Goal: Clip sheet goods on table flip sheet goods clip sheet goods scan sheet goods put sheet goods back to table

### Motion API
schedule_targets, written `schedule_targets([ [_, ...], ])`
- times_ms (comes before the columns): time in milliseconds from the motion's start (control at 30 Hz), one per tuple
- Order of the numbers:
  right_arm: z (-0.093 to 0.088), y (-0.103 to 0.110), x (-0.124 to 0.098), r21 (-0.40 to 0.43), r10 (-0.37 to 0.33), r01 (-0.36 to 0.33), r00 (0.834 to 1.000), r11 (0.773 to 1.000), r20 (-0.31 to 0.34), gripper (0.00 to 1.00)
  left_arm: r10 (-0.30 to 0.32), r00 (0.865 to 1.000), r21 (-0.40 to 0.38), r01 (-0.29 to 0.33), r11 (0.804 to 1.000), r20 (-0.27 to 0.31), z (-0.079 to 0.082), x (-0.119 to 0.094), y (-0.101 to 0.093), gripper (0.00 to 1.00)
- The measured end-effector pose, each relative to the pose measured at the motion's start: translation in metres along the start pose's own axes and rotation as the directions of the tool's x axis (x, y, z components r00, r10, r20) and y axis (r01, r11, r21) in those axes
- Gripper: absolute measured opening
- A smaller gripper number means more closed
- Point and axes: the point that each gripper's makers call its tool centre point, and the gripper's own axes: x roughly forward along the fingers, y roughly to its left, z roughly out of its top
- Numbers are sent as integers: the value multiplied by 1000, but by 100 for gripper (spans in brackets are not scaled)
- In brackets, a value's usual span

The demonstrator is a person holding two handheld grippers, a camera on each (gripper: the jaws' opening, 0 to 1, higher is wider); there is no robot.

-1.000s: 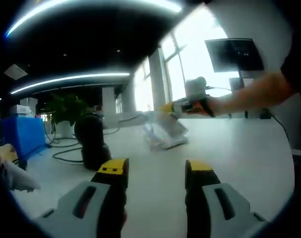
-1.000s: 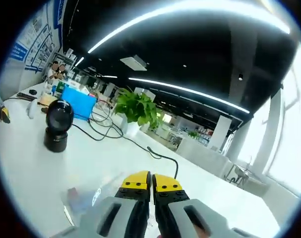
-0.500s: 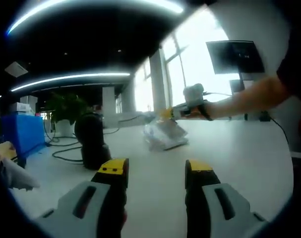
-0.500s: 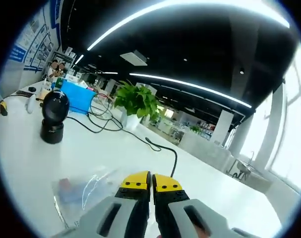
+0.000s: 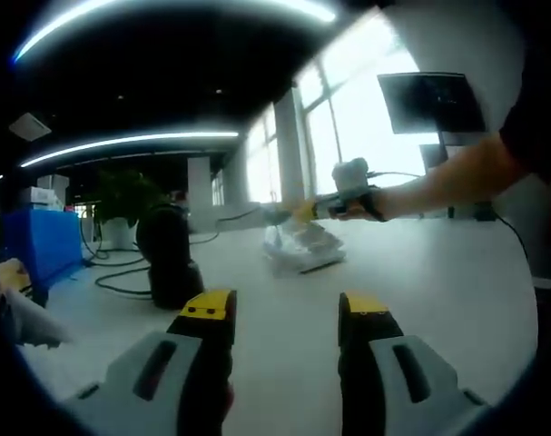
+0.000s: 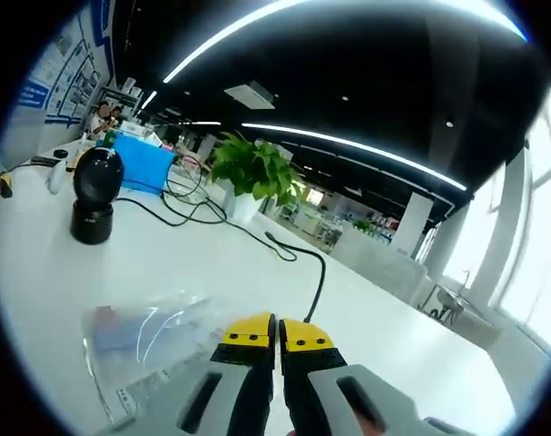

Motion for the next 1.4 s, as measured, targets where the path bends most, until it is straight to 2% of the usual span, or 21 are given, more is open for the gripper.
schedule_targets([
  [767, -35, -1, 6, 25, -11, 12, 999, 1000, -48, 0, 18, 1000, 12, -18, 1000, -20, -4, 0, 4, 36],
  [867, -44, -1, 7, 6, -18, 19, 997, 1000, -69, 0, 27, 999, 13, -27, 1000, -18, -3, 0, 5, 36],
  [933, -50, -2, 7, 24, -29, 32, 996, 999, -87, 0, 28, 999, 12, -27, 1000, -18, -3, 0, 6, 36],
  [1000, -57, -6, 6, 109, -48, 58, 994, 992, -94, 0, 25, 1000, 16, -25, 1000, -19, -3, 0, 5, 36],
  [1033, -56, -11, 4, 155, -70, 82, 994, 985, -80, 0, 21, 1000, 19, -21, 1000, -19, -3, 0, 4, 36],
  [1100, -54, -16, 1, 194, -95, 108, 993, 975, -75, 0, 19, 1000, 22, -19, 1000, -20, -3, 0, 3, 36],
  [1200, -41, -29, -12, 283, -143, 150, 989, 947, -47, 1, 20, 1000, 24, -20, 1000, -18, -3, 0, 4, 36],
  [1333, -17, -34, -23, 337, -147, 141, 989, 931, -10, 10, 14, 1000, 21, -14, 1000, -13, -2, 1, 2, 36],
  [1400, -4, -29, -27, 363, -133, 118, 991, 924, 15, 16, 13, 1000, 20, -13, 1000, -8, -1, 1, 2, 34],
])
